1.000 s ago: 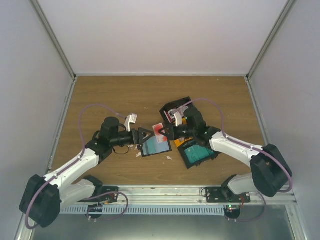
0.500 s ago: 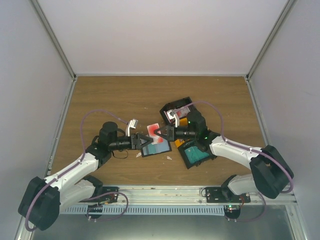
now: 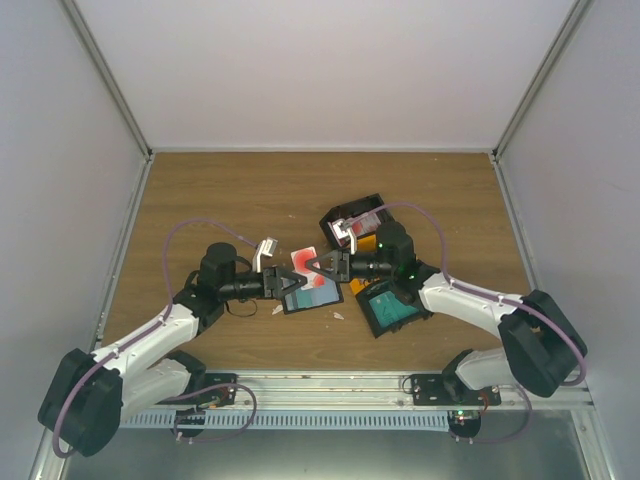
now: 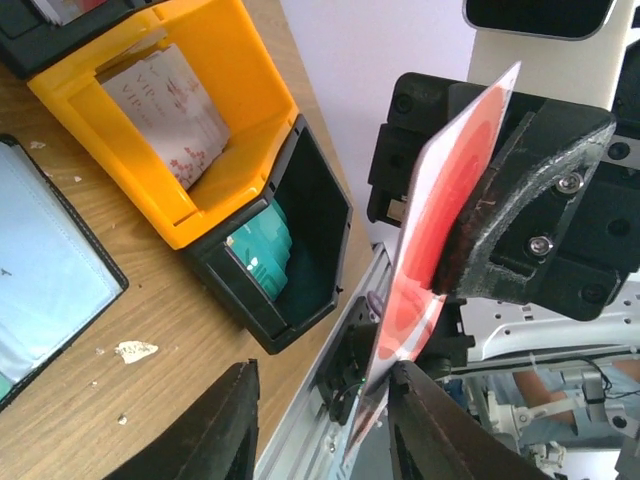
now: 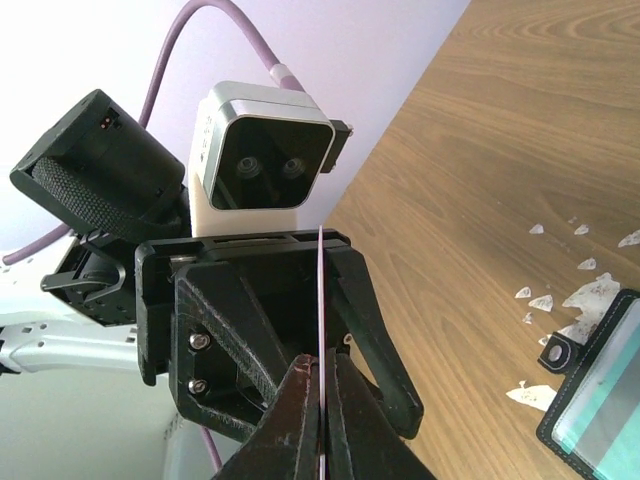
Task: Put the credit cards into the card holder
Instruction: Pick up the credit card from the storage box.
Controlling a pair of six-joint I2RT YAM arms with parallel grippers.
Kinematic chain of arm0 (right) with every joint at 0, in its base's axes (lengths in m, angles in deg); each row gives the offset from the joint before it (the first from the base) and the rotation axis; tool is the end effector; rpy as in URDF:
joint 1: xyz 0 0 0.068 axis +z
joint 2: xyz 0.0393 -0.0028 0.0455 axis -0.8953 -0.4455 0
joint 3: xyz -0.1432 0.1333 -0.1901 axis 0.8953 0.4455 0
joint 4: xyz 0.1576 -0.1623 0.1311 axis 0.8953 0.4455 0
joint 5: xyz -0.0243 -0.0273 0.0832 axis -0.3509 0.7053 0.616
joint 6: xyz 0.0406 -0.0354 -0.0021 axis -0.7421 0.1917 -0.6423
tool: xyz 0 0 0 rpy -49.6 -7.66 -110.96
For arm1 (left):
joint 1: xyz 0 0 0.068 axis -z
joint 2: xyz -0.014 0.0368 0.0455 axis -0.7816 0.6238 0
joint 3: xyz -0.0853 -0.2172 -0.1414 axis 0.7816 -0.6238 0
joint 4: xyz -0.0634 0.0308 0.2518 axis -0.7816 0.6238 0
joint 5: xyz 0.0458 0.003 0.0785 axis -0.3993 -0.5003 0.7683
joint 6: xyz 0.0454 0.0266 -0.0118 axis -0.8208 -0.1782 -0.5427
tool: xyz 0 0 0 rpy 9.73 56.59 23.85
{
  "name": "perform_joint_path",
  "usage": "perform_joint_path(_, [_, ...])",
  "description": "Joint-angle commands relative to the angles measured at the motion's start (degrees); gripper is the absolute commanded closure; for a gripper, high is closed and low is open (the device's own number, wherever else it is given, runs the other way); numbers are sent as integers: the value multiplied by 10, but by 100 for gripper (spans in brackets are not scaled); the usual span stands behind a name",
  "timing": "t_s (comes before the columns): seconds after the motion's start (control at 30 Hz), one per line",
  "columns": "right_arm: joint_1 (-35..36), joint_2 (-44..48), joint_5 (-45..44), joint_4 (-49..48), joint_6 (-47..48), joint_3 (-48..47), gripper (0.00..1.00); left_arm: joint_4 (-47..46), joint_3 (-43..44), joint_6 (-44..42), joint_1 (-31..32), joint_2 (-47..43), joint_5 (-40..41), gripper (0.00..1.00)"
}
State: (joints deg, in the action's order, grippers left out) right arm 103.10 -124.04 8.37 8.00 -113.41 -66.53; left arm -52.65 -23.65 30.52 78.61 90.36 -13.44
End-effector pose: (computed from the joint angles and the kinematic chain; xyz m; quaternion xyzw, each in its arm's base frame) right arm 0.2066 0.2025 0.2370 -0.1639 0.7468 0.6121 0.2020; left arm 0.1737 -0.1179 0.2127 0.0761 0.7893 -0.5697 0.2159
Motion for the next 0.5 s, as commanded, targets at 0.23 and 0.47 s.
perform_joint_path(0.23, [6, -32, 49, -34, -9, 9, 96, -51, -9, -2, -6, 12, 6, 99])
perform_joint_path(0.47, [6, -20, -64, 105, 51, 0, 43, 19, -21, -29, -11, 9, 72, 100])
